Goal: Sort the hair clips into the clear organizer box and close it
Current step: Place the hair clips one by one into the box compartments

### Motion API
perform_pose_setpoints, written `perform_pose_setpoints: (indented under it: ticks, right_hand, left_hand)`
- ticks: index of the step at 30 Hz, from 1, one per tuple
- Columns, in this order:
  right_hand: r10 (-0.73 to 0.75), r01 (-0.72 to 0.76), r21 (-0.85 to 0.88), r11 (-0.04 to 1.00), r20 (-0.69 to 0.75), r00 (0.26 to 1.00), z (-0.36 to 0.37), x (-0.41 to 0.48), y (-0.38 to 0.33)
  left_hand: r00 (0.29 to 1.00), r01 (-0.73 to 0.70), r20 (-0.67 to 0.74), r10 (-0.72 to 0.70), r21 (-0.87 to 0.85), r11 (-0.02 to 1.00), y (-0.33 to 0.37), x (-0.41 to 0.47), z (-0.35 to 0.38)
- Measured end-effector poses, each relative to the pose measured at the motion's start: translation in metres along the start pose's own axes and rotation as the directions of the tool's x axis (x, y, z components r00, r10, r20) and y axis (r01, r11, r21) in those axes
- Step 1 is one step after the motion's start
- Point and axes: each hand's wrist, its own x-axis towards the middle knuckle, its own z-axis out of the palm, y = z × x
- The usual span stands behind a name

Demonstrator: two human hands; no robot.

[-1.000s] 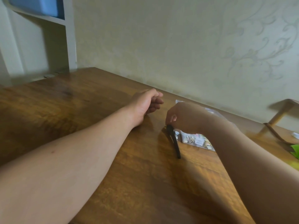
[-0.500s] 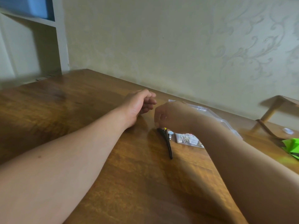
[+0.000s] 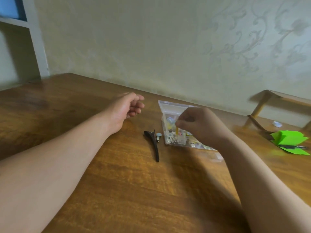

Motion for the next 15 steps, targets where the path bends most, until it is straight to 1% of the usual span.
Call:
perform_pose_setpoints:
  ticks: [3,7,12,15]
  right_hand:
    - [-0.01,0.012,-0.028,1.0,0.063,0.998,0.006,0.003,-0.008]
    - [-0.022,0.026,-0.046,0.999,0.091,0.996,0.01,0.005,-0.013]
    - [-0.018,0.02,-0.091,0.996,0.017,1.0,0.01,0.004,-0.014]
    - [-0.076,0.071,-0.102,0.992,-0.043,0.996,0.008,0.005,-0.025]
  left_hand:
    - [1.0,0.006,-0.013,-0.006,-0.01,1.0,0.001,0.0,0.001]
    - [1.0,0.006,-0.021,-0.006,-0.01,1.0,0.001,0.0,0.001]
    - [1.0,0.007,-0.016,-0.006,0.005,1.0,0.0,0.0,-0.001]
    - [1.0,-0.002,-0.028,0.003,0.008,1.0,0.001,0.0,-0.001]
